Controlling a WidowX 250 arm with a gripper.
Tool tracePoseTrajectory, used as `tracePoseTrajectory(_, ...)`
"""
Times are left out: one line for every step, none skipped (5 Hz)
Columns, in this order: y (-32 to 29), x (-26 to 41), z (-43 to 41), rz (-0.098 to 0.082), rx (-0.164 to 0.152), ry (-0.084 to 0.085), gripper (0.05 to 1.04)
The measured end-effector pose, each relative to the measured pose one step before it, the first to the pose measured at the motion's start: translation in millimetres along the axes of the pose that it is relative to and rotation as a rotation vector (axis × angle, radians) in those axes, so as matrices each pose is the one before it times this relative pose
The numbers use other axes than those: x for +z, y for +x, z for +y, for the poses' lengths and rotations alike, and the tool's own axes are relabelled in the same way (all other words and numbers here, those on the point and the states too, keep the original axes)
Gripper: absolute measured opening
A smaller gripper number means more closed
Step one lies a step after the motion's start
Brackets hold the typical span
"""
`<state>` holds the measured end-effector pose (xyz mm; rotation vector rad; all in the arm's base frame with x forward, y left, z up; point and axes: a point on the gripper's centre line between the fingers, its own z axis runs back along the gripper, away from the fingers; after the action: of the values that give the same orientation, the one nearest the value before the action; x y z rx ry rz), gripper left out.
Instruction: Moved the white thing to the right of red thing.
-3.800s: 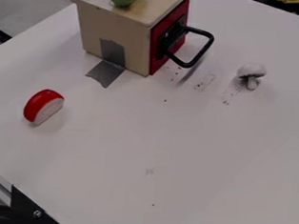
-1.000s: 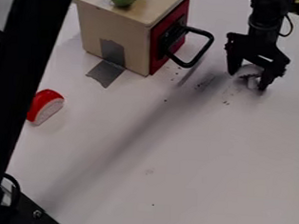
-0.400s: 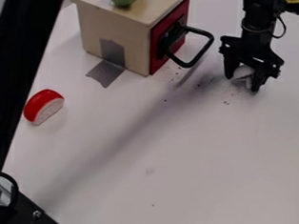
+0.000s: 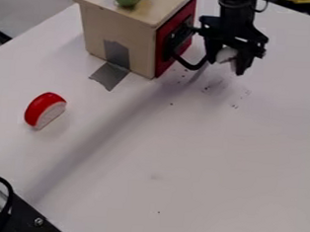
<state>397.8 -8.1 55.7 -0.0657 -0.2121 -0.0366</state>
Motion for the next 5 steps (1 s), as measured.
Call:
tracePoseTrajectory(-37.70,18.61,16.62,0.0174,-0.0193,-0.0094,0.754)
tracePoseTrajectory(-43.07,17.76,5.63,-0.0056,-0.0047,-0.0152,0.754)
tracePoseTrajectory(-41.20,5.32,2.03,0.0051,-0.0105,-0.0034,0.754)
tracePoseTrajectory(-39.51,-2.74,3.29,0.0105,-0.0072,0.0257,0.754)
tracePoseTrajectory(-31.84,-13.57,7.01,0.0424,0.0386,0.0127,0.754)
